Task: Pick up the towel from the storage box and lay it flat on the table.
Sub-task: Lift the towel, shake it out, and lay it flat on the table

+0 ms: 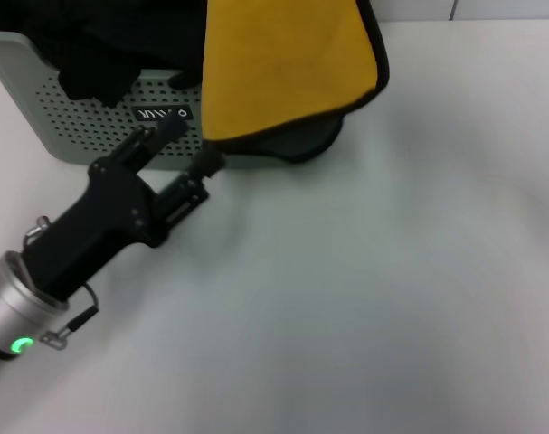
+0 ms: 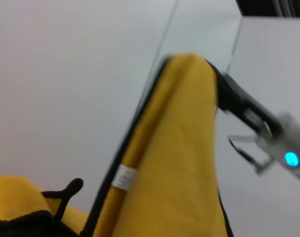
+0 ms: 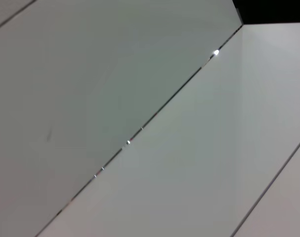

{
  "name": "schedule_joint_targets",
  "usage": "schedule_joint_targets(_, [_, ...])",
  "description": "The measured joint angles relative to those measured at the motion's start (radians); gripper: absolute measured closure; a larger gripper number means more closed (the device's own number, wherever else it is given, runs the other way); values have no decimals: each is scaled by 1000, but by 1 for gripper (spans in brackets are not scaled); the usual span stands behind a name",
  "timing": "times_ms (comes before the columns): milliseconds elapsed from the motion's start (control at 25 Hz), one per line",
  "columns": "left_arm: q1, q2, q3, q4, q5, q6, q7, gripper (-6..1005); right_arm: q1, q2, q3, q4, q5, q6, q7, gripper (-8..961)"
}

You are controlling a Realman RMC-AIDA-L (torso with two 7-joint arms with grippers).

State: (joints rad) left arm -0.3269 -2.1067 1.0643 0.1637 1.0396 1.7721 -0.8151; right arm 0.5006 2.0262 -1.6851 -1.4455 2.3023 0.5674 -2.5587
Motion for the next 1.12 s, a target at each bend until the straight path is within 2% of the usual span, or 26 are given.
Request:
schedule_joint_targets(200, [-106, -2, -13, -209, -10, 3, 348, 303, 79, 2, -26, 20, 0, -105, 0, 915])
schedule_joint_targets(360, [-169, -3, -108, -341, -6, 7, 564, 304, 145, 2, -65, 34, 0, -205, 0, 913])
schedule_joint_targets(520, [-194, -3, -243, -426, 24, 41, 769, 305, 208, 2, -105, 41, 5, -318, 3, 910])
schedule_joint_targets(800, [-229, -3, -485, -582, 197, 59, 1175, 307, 320, 2, -158, 57, 21, -493, 15, 906])
schedule_joint_targets(1120, [-250, -2, -607, -645, 307, 75, 1404, 308, 393, 2, -178, 65, 22, -588, 73, 901])
